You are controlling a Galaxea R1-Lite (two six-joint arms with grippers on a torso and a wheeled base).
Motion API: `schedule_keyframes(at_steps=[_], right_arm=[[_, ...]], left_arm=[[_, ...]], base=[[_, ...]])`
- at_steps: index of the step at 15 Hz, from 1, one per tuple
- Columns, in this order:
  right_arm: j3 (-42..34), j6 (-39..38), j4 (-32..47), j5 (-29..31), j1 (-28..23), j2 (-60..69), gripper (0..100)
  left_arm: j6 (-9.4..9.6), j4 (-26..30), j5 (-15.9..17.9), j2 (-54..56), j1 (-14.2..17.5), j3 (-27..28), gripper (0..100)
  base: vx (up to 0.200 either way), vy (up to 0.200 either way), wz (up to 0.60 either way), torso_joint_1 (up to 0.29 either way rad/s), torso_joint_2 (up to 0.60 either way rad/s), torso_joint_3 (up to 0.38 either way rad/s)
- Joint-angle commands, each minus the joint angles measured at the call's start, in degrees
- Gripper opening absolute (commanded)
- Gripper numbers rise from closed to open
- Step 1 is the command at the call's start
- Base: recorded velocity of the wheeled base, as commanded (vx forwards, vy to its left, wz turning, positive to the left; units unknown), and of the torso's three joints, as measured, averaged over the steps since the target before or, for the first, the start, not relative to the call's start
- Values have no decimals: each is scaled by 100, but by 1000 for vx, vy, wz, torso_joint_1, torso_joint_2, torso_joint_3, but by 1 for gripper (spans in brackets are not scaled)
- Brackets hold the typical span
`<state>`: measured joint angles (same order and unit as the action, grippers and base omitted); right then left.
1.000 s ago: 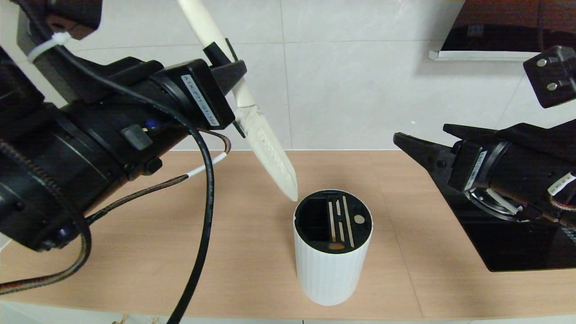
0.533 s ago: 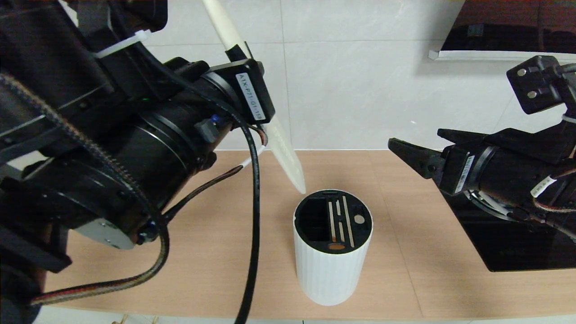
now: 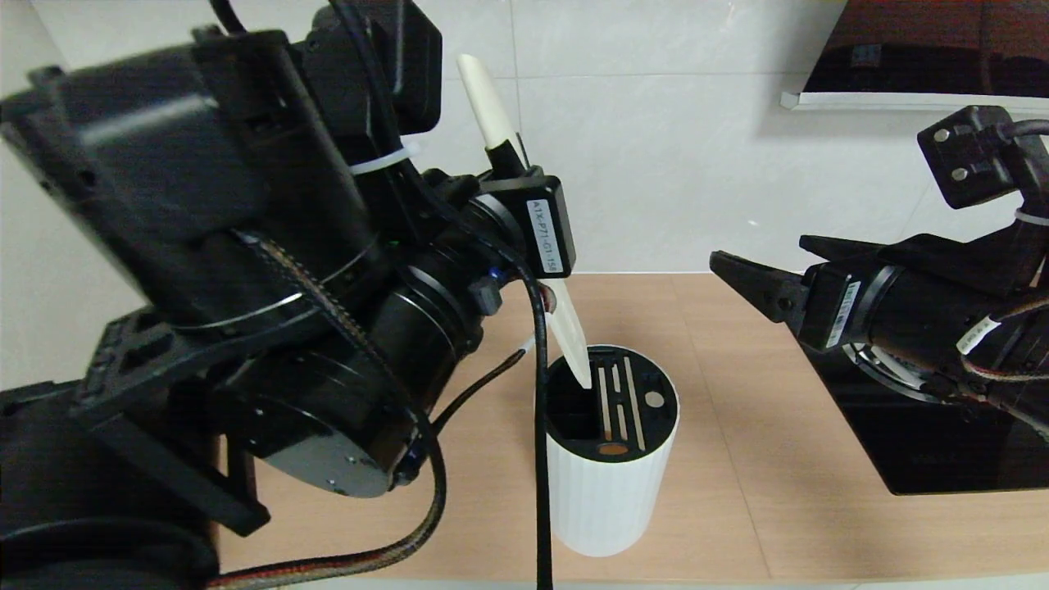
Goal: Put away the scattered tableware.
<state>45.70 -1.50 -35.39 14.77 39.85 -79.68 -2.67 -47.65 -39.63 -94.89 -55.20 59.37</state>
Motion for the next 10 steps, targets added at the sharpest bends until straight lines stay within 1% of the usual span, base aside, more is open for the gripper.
schedule_keyframes(at_steps=[1,10], right_arm=[[0,1,-3,-1,-12,-48,100],[-18,1,-3,-1,-12,-136,100]], left_arm=[[-23,-7,-9,-223,-44,-13,0],[-32,2,-1,-434,-35,-127,0]], base=[[0,0,0,0,0,0],[0,0,0,0,0,0]])
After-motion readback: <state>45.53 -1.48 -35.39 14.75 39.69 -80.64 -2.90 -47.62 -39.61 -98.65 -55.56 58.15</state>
